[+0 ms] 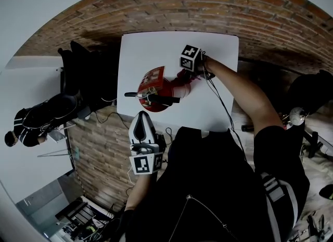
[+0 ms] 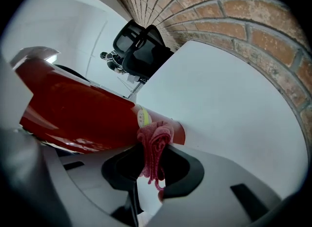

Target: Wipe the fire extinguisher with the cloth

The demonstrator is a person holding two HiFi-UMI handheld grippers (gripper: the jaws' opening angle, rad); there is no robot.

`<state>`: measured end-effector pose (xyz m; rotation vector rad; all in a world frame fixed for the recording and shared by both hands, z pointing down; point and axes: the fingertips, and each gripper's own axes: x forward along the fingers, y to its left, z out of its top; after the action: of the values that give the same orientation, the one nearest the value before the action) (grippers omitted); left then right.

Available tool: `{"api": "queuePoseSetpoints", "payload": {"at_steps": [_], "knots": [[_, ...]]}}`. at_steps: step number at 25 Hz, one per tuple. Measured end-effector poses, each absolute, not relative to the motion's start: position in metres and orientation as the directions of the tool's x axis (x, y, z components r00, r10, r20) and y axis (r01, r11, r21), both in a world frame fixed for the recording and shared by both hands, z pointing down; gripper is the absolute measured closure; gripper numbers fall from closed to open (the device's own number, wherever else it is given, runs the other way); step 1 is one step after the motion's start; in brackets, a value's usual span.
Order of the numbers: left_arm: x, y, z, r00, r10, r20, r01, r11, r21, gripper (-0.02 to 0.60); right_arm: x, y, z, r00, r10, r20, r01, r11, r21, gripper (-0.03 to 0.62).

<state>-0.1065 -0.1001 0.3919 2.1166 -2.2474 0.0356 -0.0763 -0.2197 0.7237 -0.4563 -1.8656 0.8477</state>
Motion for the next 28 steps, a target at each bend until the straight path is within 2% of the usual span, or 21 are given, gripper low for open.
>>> {"api": "queuePoseSetpoints", "payload": {"at_steps": [18, 23, 28], "knots": [[-0.107, -0.094, 0.384, -0.082, -0.995, 0.057, -0.995, 0.085, 0.054, 0.571, -0.064, -0.22, 0.665, -0.465, 0.594, 0.657, -0.065, 0.717, -0.694, 0.49], [-0.099, -0.097, 0.367, -0.058, -0.998, -0.01, -0.995, 0.057, 0.085, 0.571, -0.063, -0.219, 0.645, -0.483, 0.588, 0.649, -0.054, 0.72, -0.692, 0.49], [-0.104, -0.09, 0.372, -0.061, -0.998, 0.002, -0.997, 0.061, 0.044, 0.571, -0.061, -0.219, 0.622, -0.503, 0.59, 0.632, -0.043, 0.713, -0.7, 0.49]]}}
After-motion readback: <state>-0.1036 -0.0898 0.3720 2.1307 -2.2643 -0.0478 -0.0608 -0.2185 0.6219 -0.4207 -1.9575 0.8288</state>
